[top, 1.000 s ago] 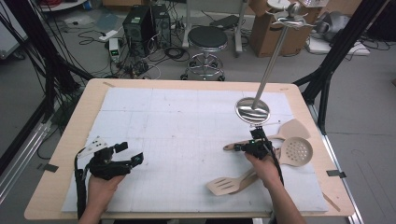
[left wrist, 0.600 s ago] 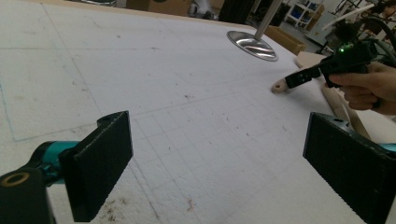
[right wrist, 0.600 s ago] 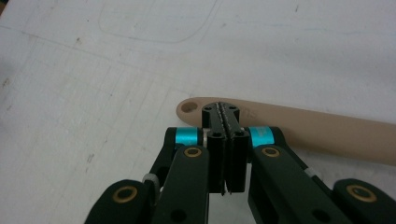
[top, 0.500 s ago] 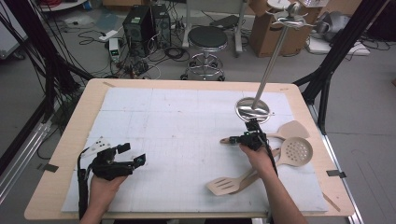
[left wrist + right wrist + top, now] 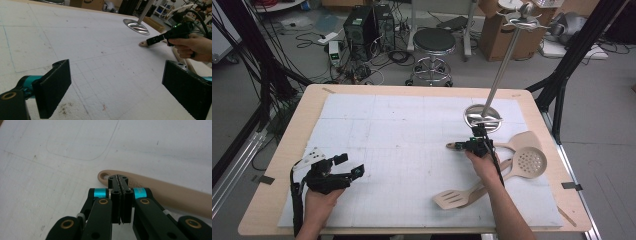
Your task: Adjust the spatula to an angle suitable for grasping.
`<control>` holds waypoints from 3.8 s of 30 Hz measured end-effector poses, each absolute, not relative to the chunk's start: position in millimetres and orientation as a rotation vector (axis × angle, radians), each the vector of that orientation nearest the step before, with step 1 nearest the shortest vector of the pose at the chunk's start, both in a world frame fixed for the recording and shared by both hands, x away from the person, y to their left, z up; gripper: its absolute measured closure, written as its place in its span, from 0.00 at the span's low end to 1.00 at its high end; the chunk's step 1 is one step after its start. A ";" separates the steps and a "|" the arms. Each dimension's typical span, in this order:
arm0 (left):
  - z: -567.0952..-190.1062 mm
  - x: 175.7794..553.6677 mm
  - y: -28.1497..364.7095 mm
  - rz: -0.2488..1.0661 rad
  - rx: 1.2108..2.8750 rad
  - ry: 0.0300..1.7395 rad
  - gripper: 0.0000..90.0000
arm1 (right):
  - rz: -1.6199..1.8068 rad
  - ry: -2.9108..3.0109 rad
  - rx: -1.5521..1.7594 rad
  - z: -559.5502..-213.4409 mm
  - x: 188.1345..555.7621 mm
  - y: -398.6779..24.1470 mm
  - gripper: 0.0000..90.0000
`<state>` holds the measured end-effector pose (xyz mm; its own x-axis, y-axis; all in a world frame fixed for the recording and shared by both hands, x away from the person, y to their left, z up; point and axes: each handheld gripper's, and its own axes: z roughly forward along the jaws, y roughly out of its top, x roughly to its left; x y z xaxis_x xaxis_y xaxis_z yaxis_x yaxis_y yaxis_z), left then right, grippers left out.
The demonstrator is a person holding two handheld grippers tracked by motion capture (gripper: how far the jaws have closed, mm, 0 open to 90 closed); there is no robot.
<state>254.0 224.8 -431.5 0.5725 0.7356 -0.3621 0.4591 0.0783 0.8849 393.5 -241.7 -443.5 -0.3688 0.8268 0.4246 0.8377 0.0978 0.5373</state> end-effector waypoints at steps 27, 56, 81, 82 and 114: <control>-433.7 251.6 223.8 0.253 1.571 1.043 0.10 | -1.005 -2.271 -2.184 -427.7 413.3 -358.3 1.00; -432.2 251.4 217.6 0.234 1.571 1.019 0.11 | -1.118 -2.160 -2.091 -442.2 387.5 -331.7 1.00; -432.6 252.5 221.5 0.227 1.557 1.023 0.11 | -1.010 -2.360 -1.511 -449.4 363.7 -225.5 1.00; -432.6 252.7 221.3 0.227 1.561 1.024 0.11 | -1.008 -2.362 -1.519 -449.1 366.4 -222.6 1.00; -436.6 255.2 229.9 0.222 1.553 1.035 0.11 | -1.230 -2.233 -1.742 -425.5 413.6 -244.4 0.70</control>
<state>255.2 229.9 -436.6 0.5862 0.7060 -0.3974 0.4811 0.0913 0.8719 413.6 -244.4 -425.5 -0.3623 0.7940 0.4881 0.8369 0.0467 0.5453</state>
